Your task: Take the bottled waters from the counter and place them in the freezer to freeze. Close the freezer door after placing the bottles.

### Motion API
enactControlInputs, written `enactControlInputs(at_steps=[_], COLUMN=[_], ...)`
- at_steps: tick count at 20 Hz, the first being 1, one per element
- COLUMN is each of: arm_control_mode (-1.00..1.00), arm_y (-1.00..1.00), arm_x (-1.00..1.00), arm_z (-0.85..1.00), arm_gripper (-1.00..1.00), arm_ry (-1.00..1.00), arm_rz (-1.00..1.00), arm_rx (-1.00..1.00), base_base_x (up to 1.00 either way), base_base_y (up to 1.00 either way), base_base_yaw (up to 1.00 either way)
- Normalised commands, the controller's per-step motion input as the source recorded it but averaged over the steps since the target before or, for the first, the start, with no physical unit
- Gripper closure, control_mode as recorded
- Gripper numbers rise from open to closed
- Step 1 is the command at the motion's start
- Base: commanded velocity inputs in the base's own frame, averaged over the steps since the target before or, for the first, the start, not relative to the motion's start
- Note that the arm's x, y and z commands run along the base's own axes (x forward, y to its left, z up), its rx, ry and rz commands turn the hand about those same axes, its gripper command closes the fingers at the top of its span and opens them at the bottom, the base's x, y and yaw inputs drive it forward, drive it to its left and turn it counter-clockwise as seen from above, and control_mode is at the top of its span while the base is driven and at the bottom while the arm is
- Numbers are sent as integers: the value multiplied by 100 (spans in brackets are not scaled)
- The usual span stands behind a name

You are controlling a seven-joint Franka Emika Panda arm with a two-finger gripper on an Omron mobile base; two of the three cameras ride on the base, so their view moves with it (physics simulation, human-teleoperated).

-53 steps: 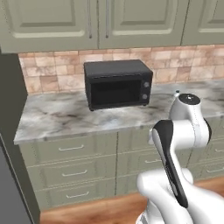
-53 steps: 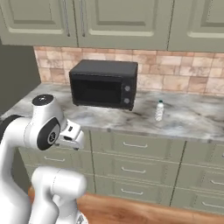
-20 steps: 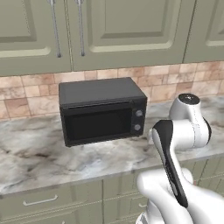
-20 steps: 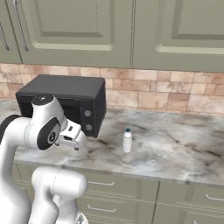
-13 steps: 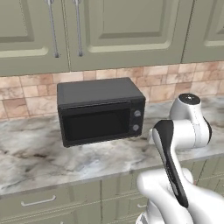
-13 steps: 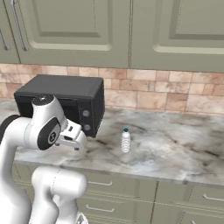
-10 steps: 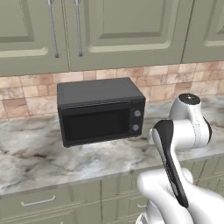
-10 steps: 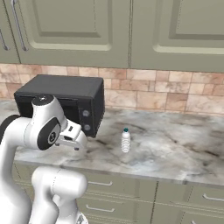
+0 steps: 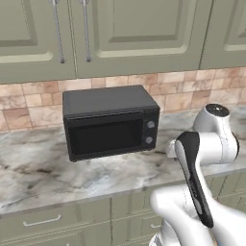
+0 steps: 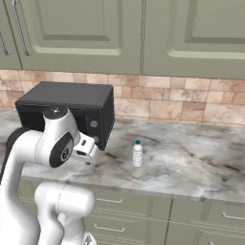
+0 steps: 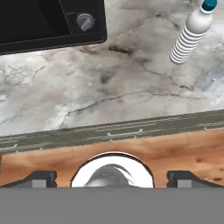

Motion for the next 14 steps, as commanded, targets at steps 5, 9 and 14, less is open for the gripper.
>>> enactControlInputs(at_steps=[5,9,14], arm_control_mode=[-100,-100,-100], arm_y=[-60,-78,-82], arm_x=[1,6,42], arm_z=[-23,-12,-21], arm_gripper=[-100,-100,-100], arm_ry=[-20,-27,-28], arm_rz=[22,19,11], arm_rx=[16,21,26], base_base_x=[0,0,0], base_base_y=[0,0,0], base_base_yaw=[0,0,0])
